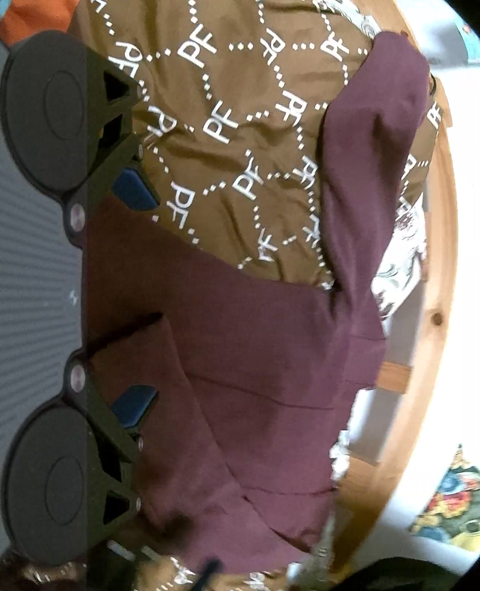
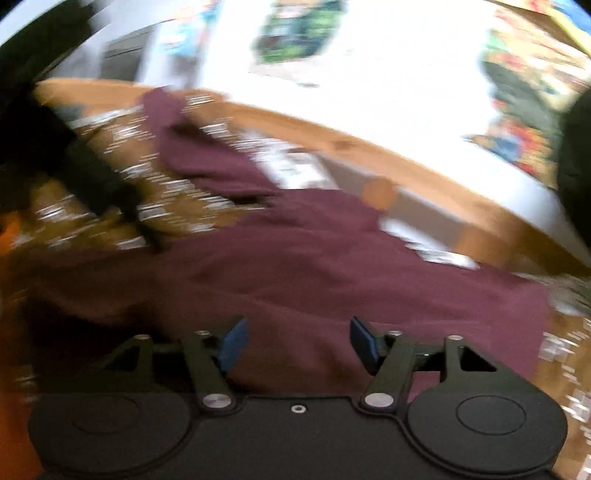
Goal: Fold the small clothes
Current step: 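Grasp the cuff of the other sleeve with the left tool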
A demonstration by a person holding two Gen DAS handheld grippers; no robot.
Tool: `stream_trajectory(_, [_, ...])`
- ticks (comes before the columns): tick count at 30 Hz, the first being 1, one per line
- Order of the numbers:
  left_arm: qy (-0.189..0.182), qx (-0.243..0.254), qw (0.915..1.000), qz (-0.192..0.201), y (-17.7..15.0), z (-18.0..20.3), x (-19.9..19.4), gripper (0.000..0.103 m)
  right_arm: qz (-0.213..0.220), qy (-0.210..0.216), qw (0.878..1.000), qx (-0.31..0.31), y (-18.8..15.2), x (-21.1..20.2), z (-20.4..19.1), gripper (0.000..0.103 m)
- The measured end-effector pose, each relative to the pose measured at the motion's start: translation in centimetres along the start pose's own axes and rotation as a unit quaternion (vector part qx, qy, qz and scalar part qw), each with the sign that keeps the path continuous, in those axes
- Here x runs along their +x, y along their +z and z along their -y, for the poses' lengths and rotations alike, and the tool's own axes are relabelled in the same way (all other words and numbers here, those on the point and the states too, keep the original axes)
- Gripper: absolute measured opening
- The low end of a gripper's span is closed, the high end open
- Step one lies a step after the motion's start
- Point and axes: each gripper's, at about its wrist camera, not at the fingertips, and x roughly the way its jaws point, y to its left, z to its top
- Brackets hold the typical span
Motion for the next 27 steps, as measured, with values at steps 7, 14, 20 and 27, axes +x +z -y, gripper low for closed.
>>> stream_trajectory(7, [0.023, 0.045, 0.9983, -0.027, -0.9, 1.7, 3.0, 0.103, -0.013, -0.169, 0.970, 0.175, -2.9, 1.7, 8.7, 0.067])
stream_trajectory(14, [0.038, 0.062, 0.9966, -0.038, -1.3, 2.6, 4.2, 0.103, -0.018, -0.135, 0.951, 0.278, -5.1, 3.8, 11.6, 0.014])
stream_trajectory(20, [0.022, 0.080, 0.9960, -0.034, -1.5, 3.3, 3.8, 0.103, 0.025, -0.188, 0.939, 0.286, -4.2, 1.1, 12.2, 0.008])
stream_trajectory(27, [0.015, 0.091, 0.9950, -0.039, -1.4, 2.9, 3.3, 0.102, -0.012, -0.175, 0.935, 0.308, -5.3, 2.5, 12.5, 0.017])
